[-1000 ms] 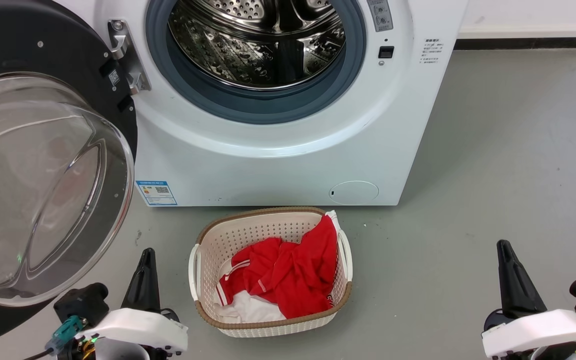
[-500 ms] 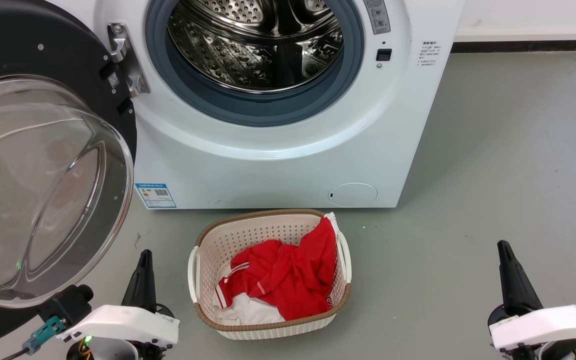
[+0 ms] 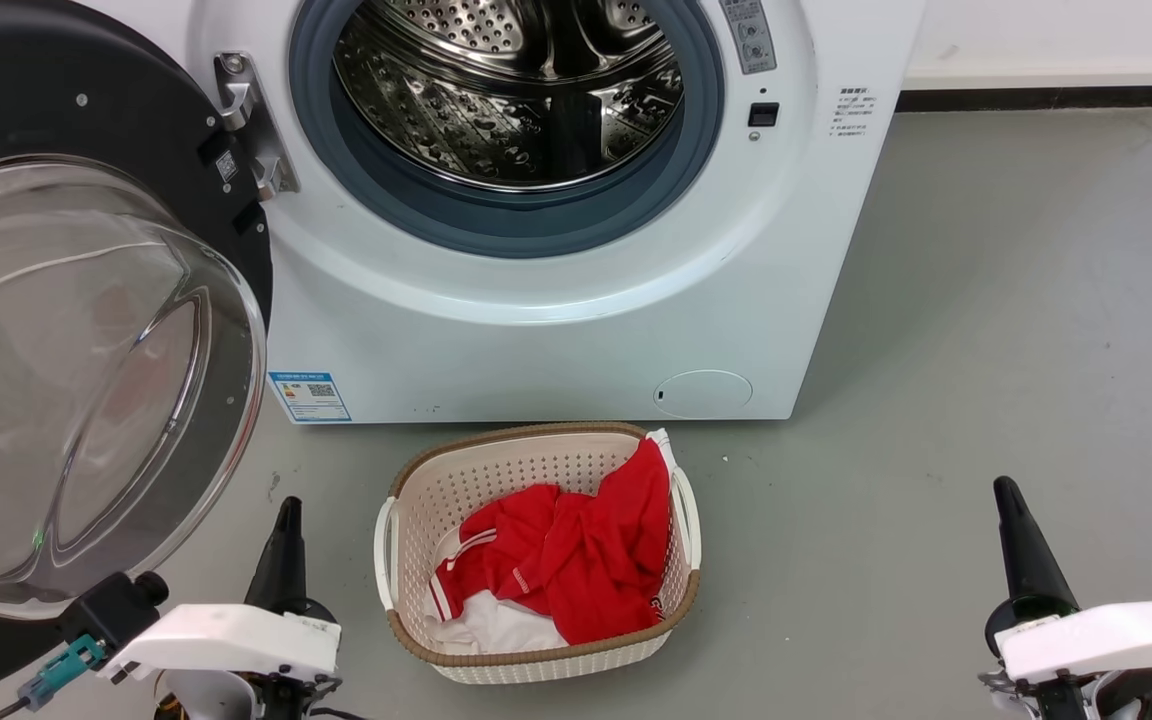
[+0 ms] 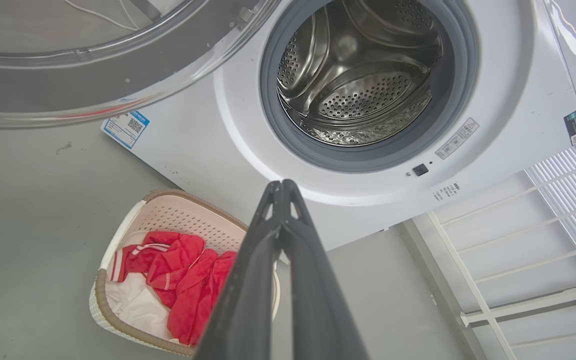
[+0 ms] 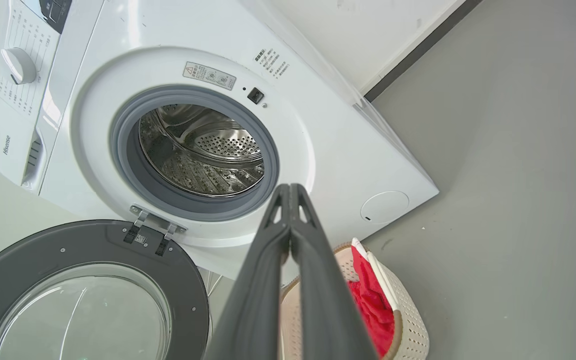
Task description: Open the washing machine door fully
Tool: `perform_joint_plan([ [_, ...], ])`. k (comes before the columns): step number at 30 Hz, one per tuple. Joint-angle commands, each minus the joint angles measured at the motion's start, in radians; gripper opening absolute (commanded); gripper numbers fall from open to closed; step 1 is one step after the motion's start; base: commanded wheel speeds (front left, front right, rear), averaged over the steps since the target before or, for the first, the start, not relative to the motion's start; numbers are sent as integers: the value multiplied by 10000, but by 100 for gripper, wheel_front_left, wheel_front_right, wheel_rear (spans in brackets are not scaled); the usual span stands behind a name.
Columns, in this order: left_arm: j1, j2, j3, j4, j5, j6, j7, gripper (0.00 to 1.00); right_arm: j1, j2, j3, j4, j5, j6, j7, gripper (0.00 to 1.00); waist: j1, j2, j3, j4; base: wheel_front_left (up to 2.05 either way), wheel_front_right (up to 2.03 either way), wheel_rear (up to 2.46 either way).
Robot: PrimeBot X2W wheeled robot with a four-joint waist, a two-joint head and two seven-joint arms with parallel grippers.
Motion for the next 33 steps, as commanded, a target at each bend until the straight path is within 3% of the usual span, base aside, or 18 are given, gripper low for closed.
perform_joint_plan([
  [1, -243, -4, 69, -87, -269, -48, 56, 0, -312, -89, -18, -51, 293, 0, 42, 0, 0, 0, -6, -2, 0, 0, 0],
  [33, -396, -143, 495, 110, -3675, -376, 934, 0, -691, -93, -162, 528, 3798, 0, 699, 0, 0, 0, -183, -78, 0, 0, 0],
])
